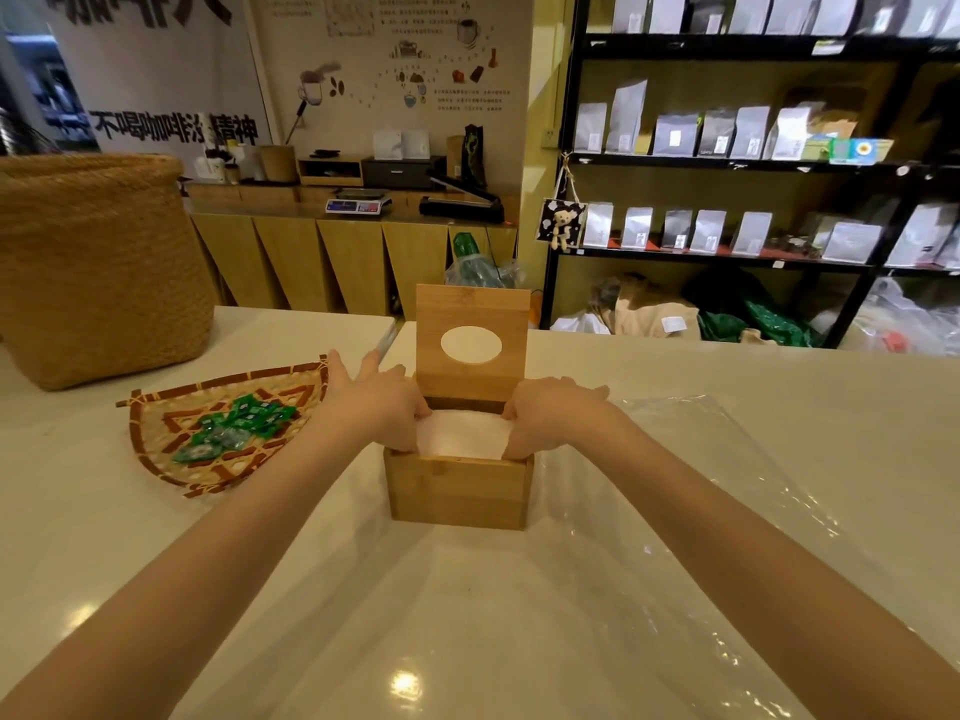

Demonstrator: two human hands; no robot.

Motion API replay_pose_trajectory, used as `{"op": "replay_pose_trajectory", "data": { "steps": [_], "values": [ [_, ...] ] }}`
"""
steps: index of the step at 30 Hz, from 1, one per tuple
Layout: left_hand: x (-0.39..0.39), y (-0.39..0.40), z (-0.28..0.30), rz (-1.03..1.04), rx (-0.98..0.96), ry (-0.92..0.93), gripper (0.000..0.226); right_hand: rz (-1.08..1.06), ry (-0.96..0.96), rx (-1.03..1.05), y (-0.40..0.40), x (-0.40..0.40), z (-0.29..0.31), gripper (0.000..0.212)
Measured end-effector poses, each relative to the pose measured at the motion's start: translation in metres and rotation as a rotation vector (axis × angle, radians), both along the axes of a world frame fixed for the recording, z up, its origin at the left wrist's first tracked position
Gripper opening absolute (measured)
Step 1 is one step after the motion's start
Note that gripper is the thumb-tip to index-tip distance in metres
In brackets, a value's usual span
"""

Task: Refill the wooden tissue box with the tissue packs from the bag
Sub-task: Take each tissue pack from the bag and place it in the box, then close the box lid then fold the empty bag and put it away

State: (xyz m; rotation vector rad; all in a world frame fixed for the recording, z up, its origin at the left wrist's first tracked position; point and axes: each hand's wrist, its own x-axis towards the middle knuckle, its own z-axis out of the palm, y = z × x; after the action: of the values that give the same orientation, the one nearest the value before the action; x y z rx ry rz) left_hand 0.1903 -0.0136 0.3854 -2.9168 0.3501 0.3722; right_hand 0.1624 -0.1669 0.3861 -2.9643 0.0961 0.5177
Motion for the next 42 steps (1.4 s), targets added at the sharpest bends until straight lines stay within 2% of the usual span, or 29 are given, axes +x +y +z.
{"op": "replay_pose_trajectory", "data": {
  "steps": [2,5,7,12,15,16,18,21,23,25,27,29,30,34,42],
  "values": [
    [0.005,-0.001,-0.002,-0.003,0.033,0.012,0.045,0.004,0.025,-0.040,0.003,-0.001,0.004,0.021],
    [0.012,-0.001,-0.006,-0.004,0.054,0.038,0.046,0.007,0.057,-0.073,0.004,0.001,0.004,0.024],
    [0.014,-0.001,-0.007,-0.011,0.063,0.046,0.047,0.029,0.052,-0.092,0.005,0.002,0.003,0.016],
    [0.012,-0.002,-0.007,-0.024,0.052,0.076,0.050,0.056,0.073,-0.008,0.000,0.007,-0.004,0.014],
    [0.012,0.001,-0.004,-0.040,0.020,0.108,0.046,0.081,0.054,0.092,-0.004,0.004,-0.004,0.040],
    [0.010,0.002,-0.001,-0.038,-0.029,0.113,0.045,0.093,0.030,0.127,-0.006,0.000,0.000,0.044],
    [0.008,0.006,0.011,-0.007,-0.245,0.077,0.044,0.086,-0.066,0.238,-0.013,-0.006,0.010,0.044],
    [0.004,0.011,0.036,0.012,-0.606,-0.174,0.036,-0.023,-0.353,0.414,-0.025,-0.003,0.028,0.029],
    [0.006,0.011,0.045,-0.021,-0.720,-0.347,0.048,-0.095,-0.592,0.421,-0.029,0.003,0.036,0.021],
    [0.009,0.007,0.046,-0.092,-0.750,-0.410,0.073,-0.100,-0.778,0.379,-0.027,0.009,0.040,0.035],
    [0.014,0.002,0.038,-0.176,-0.642,-0.436,0.088,0.035,-0.818,0.322,-0.026,0.017,0.039,0.068],
    [0.022,-0.001,0.029,-0.261,-0.531,-0.497,0.085,0.189,-0.753,0.254,-0.025,0.024,0.034,0.090],
    [0.026,-0.001,0.025,-0.299,-0.498,-0.530,0.082,0.244,-0.724,0.227,-0.024,0.026,0.032,0.091],
    [0.036,0.004,0.019,-0.369,-0.529,-0.557,0.079,0.300,-0.741,0.187,-0.024,0.030,0.023,0.072],
    [0.020,0.008,0.007,-0.419,-0.659,-0.642,0.066,0.330,-0.934,0.352,-0.024,0.012,0.015,0.042]
  ]
}}
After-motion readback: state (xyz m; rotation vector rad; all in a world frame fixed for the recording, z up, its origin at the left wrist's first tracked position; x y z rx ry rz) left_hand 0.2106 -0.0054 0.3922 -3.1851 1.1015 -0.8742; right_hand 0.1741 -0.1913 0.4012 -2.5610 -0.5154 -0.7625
